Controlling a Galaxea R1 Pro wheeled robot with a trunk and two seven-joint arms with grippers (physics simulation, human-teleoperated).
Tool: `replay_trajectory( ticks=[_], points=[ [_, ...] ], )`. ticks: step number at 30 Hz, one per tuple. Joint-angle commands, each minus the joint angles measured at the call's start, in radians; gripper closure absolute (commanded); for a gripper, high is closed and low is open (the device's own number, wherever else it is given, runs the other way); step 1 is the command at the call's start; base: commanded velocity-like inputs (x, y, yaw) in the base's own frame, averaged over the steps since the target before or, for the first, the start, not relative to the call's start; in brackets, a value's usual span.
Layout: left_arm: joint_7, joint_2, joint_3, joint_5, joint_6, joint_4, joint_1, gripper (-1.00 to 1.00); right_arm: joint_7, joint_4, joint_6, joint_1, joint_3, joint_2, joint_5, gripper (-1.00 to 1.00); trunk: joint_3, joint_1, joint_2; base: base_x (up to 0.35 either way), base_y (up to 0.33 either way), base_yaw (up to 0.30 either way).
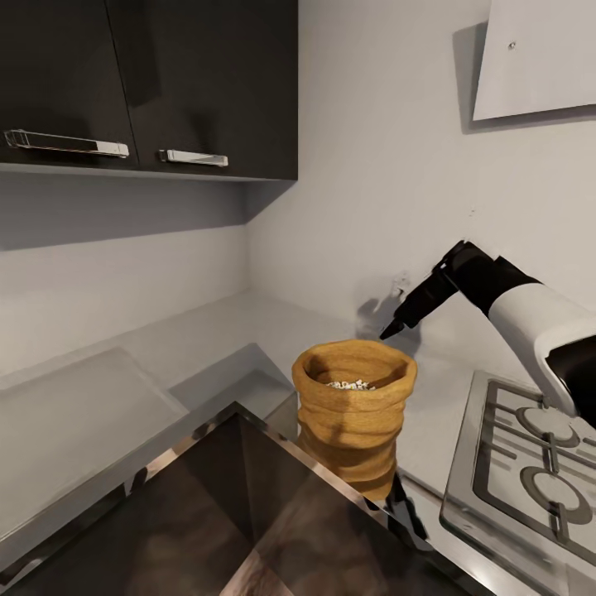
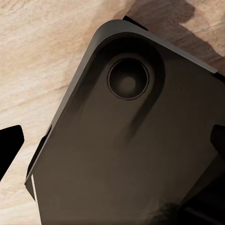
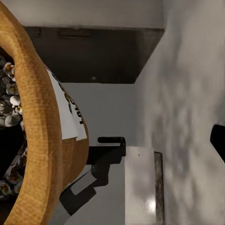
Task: In the kitchen, take the popcorn bag from the countertop, put it into the microwave, and heat it until the popcorn is cooked so the cooked popcorn ends up inside the bag.
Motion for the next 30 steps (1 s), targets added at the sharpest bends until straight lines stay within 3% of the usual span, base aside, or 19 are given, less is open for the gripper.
replay_trajectory(
  ticks=[1, 11, 21, 30],
  points=[
    [0.003, 0.0, -0.002, 0.001, -0.002, -0.001, 0.0, -1.0, 0.006, -0.003, 0.008, 0.007, -0.004, 0.001, 0.009, -1.0, -0.001, 0.0, -0.001, 0.0, 0.0, 0.0],
    [0.003, 0.0, -0.002, 0.001, -0.002, -0.001, 0.0, -1.0, 0.003, -0.004, -0.049, 0.02, -0.004, 0.001, 0.012, -1.0, -0.001, 0.0, -0.001, 0.0, 0.0, 0.0],
    [0.003, 0.0, -0.002, 0.001, -0.002, -0.001, 0.0, -1.0, 0.003, -0.005, -0.059, 0.034, -0.004, -0.001, 0.01, -1.0, -0.001, 0.0, -0.001, 0.0, 0.0, 0.0],
    [0.003, 0.0, -0.002, 0.001, -0.002, -0.001, 0.0, -1.0, 0.012, -0.021, -0.06, 0.035, -0.013, 0.023, -0.03, -1.0, -0.001, 0.0, -0.001, 0.0, 0.0, 0.0]
  ],
)
